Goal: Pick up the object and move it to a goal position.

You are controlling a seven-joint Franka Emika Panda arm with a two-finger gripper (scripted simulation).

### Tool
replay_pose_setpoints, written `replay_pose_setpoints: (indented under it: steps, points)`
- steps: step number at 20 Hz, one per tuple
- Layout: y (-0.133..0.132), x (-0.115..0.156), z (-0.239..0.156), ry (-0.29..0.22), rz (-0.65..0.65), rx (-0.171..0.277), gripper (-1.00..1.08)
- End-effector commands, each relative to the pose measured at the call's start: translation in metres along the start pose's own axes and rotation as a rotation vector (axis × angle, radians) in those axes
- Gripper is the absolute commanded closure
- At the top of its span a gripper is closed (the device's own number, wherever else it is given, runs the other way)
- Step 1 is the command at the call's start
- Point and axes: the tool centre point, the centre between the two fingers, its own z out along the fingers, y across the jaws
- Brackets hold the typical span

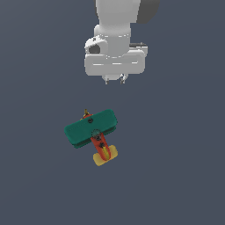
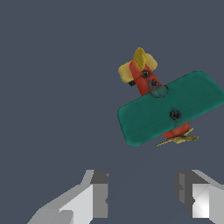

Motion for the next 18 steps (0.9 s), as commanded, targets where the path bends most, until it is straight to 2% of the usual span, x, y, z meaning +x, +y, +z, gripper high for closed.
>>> replay_pose_setpoints:
  steps: [1,8,18]
  points:
    - [0.001,0.000,0.003,-0.005,0.004,0.014,-0.20]
    - [0.004,0.000,0.014,-0.023,0.023,0.076,-0.20]
    - [0.012,0.002,0.034,-0.048,0.065,0.205,-0.20]
